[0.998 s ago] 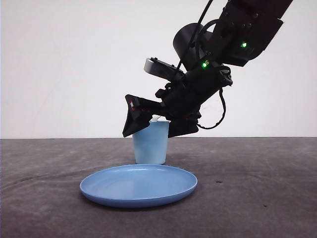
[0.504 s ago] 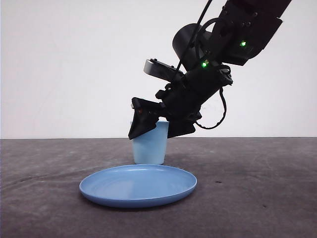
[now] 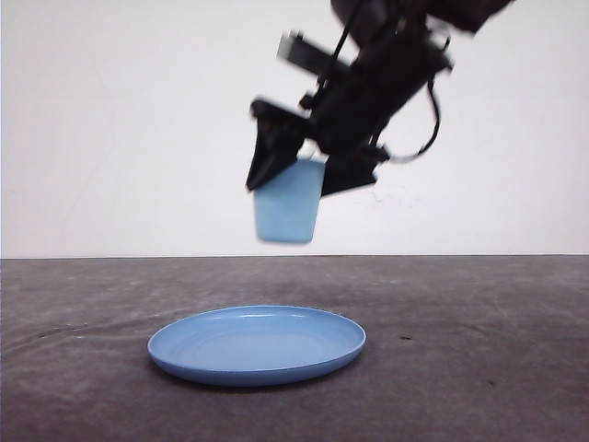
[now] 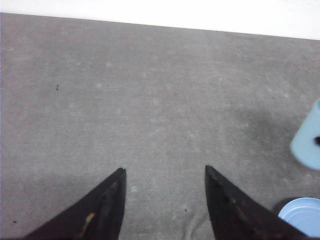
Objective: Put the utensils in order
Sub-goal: 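Lift the cup with the right gripper and carry it over the plate, then lower the cup onto the plate center and open the right gripper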
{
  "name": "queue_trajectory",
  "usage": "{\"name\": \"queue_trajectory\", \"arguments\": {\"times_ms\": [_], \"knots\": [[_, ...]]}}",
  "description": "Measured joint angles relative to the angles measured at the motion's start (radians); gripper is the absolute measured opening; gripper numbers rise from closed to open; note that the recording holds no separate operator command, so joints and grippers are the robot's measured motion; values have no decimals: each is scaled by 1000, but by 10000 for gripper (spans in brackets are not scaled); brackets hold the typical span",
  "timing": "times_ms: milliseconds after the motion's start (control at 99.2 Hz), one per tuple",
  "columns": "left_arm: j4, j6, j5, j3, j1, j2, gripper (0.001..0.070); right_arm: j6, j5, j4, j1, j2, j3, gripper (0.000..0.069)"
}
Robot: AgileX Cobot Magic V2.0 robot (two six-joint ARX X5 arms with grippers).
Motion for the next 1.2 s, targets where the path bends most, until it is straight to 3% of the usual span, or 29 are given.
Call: {"name": "queue_trajectory", "arguments": {"times_ms": [645, 897, 1200], "knots": [[0, 0, 0, 0, 0, 0, 298, 10, 86, 16, 159, -468, -459, 464], [0, 0, 0, 0, 0, 0, 298, 6, 99, 40, 201, -444, -528, 464], [0, 0, 0, 0, 0, 0, 298, -1, 99, 290, 224, -293, -528, 464]]}}
